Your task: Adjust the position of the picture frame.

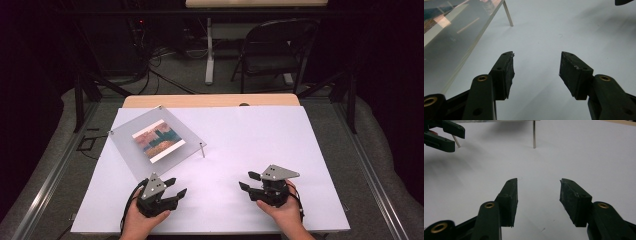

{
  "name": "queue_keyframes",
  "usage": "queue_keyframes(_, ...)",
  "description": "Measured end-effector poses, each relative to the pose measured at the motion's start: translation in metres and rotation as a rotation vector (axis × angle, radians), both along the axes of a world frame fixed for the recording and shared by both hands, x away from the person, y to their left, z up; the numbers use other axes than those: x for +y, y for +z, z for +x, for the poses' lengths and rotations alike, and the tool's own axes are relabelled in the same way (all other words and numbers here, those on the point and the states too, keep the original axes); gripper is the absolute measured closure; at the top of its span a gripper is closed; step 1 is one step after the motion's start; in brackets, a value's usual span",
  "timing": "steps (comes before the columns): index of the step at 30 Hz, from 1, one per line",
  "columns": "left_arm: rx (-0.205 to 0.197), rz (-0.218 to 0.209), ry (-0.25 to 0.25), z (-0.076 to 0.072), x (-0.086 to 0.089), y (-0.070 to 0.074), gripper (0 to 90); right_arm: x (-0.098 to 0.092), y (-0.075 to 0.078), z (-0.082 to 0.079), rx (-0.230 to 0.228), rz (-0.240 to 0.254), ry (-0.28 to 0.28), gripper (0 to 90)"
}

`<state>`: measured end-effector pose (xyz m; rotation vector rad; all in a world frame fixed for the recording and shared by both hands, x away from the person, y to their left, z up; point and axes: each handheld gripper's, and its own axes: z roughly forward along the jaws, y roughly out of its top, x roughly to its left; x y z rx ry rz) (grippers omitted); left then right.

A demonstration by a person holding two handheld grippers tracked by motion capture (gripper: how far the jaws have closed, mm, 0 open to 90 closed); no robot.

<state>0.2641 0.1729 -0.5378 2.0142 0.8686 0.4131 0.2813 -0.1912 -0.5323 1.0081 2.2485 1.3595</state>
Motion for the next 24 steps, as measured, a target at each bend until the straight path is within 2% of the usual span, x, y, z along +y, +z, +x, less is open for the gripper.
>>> queue_keyframes(2, 0.007, 0.002, 0.000, 0.001, 0.001, 0.000, 45.0, -0.001, -0.001, 0.000, 0.005, 0.004, 0.001, 48.0)
queue_keyframes(6, 0.029, -0.023, 0.004, 0.001, 0.002, 0.000, 45.0, -0.003, -0.002, 0.003, 0.016, 0.022, -0.008, 48.1)
queue_keyframes(8, 0.032, -0.019, 0.002, 0.001, 0.002, -0.001, 45.0, -0.004, -0.003, 0.004, 0.028, 0.030, -0.012, 48.1)
queue_keyframes(16, 0.039, -0.035, 0.006, -0.004, 0.003, 0.003, 45.0, -0.004, -0.002, 0.005, 0.018, 0.047, -0.019, 48.1)
queue_keyframes(20, 0.020, -0.036, 0.008, -0.011, 0.007, 0.007, 45.6, -0.006, -0.001, 0.006, 0.026, 0.055, -0.021, 47.5)
queue_keyframes(21, 0.021, -0.046, 0.011, -0.013, 0.009, 0.009, 45.8, -0.006, -0.001, 0.007, 0.029, 0.063, -0.021, 47.3)
queue_keyframes(23, 0.034, -0.094, 0.008, -0.018, 0.016, 0.013, 47.0, -0.007, -0.001, 0.007, 0.035, 0.072, -0.025, 47.1)
queue_keyframes(24, 0.025, -0.105, 0.017, -0.021, 0.019, 0.015, 47.7, -0.007, -0.001, 0.008, 0.036, 0.073, -0.023, 47.0)
